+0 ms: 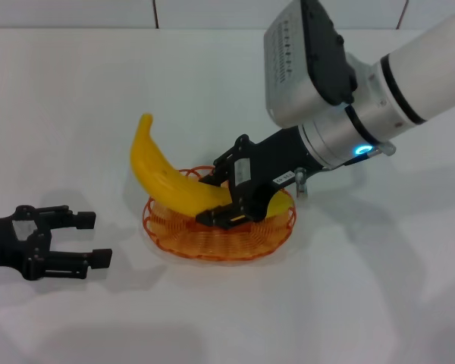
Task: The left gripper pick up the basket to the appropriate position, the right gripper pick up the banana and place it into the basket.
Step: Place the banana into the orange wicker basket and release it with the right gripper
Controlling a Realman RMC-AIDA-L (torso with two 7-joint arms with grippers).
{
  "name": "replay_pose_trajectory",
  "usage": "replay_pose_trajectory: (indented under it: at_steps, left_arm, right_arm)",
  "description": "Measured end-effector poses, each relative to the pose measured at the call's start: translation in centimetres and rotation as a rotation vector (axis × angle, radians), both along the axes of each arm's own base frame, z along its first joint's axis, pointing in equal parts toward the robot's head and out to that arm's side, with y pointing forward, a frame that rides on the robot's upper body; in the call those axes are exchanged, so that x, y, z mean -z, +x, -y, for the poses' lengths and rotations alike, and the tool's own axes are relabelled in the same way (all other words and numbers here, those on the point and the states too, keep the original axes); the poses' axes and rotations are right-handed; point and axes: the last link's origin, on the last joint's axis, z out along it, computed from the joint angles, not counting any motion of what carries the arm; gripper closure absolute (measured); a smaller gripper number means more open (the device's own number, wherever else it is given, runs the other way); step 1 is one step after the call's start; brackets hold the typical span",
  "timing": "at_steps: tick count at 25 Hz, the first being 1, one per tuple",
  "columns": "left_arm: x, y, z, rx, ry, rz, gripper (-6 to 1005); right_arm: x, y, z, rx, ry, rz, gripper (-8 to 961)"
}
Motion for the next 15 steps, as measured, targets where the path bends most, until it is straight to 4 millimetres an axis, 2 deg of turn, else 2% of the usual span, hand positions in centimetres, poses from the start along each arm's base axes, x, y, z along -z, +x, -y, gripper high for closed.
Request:
replay_pose_trajectory:
  at_steps: [3,10,15]
  left_arm:
    - [0.0,0.0,0.0,0.000,0.003,0.001,121]
    - [-0.1,0.0,-0.1,0.001,0.006,0.001,121]
    - [-0.1,-0.1,0.0,0.001,0.007,0.000,121]
  right_arm:
    - [0.8,0.4,-0.1,0.011,-0.012,0.025,460]
    - [1.3,0.6,-0.2,0.046,-0.041,0.052,461]
    - [0.8,0.7,-0.7,0.086,-0.034,0.056,455]
